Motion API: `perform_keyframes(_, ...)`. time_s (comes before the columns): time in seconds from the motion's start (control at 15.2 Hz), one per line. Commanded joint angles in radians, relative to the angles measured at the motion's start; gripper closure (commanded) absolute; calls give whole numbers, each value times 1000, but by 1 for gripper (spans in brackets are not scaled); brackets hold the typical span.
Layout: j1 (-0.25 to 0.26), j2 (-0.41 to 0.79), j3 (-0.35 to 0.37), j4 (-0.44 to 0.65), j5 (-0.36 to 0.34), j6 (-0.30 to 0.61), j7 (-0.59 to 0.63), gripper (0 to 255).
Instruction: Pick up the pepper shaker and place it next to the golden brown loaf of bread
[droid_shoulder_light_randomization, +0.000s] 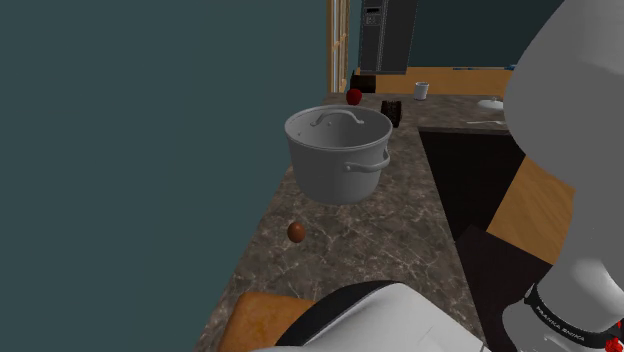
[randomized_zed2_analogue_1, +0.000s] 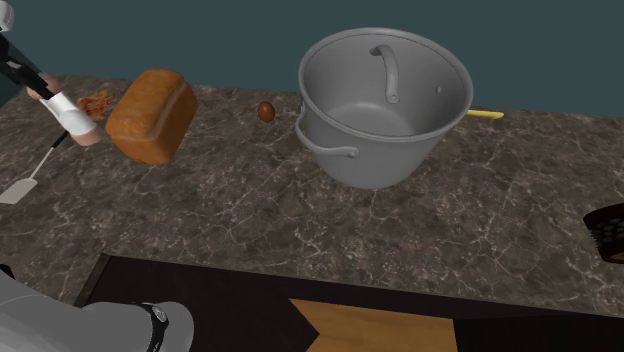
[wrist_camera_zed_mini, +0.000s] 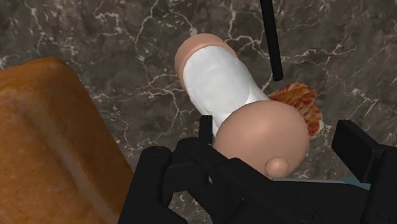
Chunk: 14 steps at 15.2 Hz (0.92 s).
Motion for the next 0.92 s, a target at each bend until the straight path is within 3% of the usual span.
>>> perform_keyframes(0.0,0,0,0,0,0,0,0,0)
perform_keyframes(0.2,0,0,0,0,0,0,0,0)
perform_keyframes(0.46,-71,-96,61,33,104,-92,-67,0)
perform_keyframes(0.86,-70,-96,61,33,105,-92,-68,0)
